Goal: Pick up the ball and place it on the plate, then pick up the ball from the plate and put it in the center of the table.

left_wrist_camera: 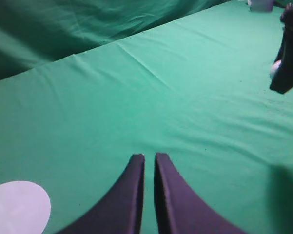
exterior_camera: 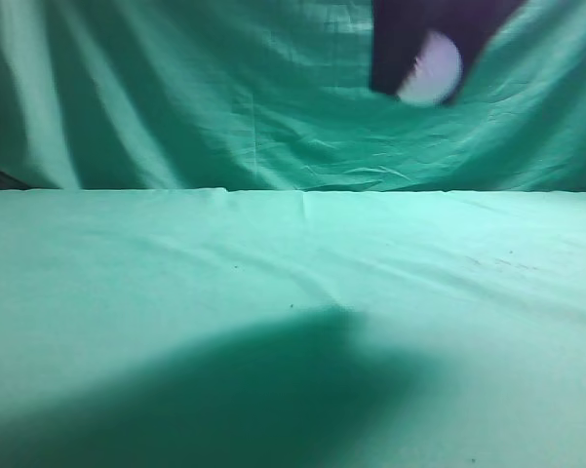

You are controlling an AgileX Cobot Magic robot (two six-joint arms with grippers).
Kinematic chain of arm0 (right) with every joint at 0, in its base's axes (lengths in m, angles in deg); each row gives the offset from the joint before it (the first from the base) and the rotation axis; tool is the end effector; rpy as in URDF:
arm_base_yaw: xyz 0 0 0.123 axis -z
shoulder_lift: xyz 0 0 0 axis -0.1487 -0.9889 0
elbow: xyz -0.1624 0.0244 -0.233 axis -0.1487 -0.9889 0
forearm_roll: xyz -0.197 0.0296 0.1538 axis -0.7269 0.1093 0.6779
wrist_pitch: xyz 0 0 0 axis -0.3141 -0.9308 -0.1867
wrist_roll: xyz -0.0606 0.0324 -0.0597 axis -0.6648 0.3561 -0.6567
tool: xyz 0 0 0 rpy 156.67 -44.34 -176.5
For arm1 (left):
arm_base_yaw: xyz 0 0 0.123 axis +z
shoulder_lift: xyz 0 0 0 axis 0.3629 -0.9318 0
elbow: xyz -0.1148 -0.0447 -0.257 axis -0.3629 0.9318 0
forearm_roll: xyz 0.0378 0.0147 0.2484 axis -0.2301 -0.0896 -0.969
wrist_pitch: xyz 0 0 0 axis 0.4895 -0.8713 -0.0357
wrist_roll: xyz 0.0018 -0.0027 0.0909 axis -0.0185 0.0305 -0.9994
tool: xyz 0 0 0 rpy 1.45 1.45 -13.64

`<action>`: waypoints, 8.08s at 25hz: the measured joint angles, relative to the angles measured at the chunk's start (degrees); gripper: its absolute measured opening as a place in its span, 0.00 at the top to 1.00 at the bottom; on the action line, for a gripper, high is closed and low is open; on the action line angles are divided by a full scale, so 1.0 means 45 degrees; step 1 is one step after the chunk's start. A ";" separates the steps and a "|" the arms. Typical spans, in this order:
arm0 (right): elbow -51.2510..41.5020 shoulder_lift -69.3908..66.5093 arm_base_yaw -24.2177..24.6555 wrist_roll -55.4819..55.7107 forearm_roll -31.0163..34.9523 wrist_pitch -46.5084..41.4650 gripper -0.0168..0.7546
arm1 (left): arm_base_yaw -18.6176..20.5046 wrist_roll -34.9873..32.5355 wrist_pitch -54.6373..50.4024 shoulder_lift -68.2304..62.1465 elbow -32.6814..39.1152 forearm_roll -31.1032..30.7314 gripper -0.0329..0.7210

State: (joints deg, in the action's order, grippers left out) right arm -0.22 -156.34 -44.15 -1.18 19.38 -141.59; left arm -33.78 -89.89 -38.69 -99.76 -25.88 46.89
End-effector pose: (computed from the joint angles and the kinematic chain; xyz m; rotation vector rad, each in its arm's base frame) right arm 0.2599 0.1936 0.2526 -1.0493 2.7056 0.1905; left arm 0.0935 -0.0450 0.2909 0.5566 1.7961 -0.2657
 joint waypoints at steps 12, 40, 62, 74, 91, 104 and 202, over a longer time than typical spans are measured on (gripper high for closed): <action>0.5302 -0.3454 -0.1300 -0.0457 -0.0128 -0.0392 0.57 | 0.0000 0.1397 0.0604 0.0000 0.0239 -0.1142 0.88; 1.0541 -0.8368 -0.1596 -0.0655 -0.0162 -0.0766 0.18 | 0.0000 0.1422 0.0604 0.0000 0.0239 -0.1142 0.88; 0.9962 0.0350 -0.1596 0.0697 -0.1283 -0.3635 0.98 | 0.0000 0.1422 -0.0489 0.0000 0.0239 0.0552 0.88; 0.0796 0.8310 -0.1596 0.1421 -0.2005 -0.0984 0.98 | 0.0000 0.1277 -0.1478 0.1817 0.0725 0.0628 0.88; -1.0324 1.7904 -0.1596 0.3024 -0.1954 0.3151 0.98 | 0.0000 0.1255 0.0246 0.3589 0.2512 -0.0440 0.88; -1.2399 1.8126 -0.1596 0.3649 -0.1698 0.6640 0.98 | 0.0000 0.1255 0.0246 0.3589 0.2512 -0.0463 0.88; -1.5798 2.0943 0.7133 0.3221 -0.1595 0.7607 0.92 | 0.1789 0.4774 0.1921 0.6288 0.5716 -0.4693 0.88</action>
State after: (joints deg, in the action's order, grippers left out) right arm -71.31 -62.09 -12.05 13.32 12.20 -107.36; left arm -25.73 -68.41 -30.04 -71.47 -0.16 25.77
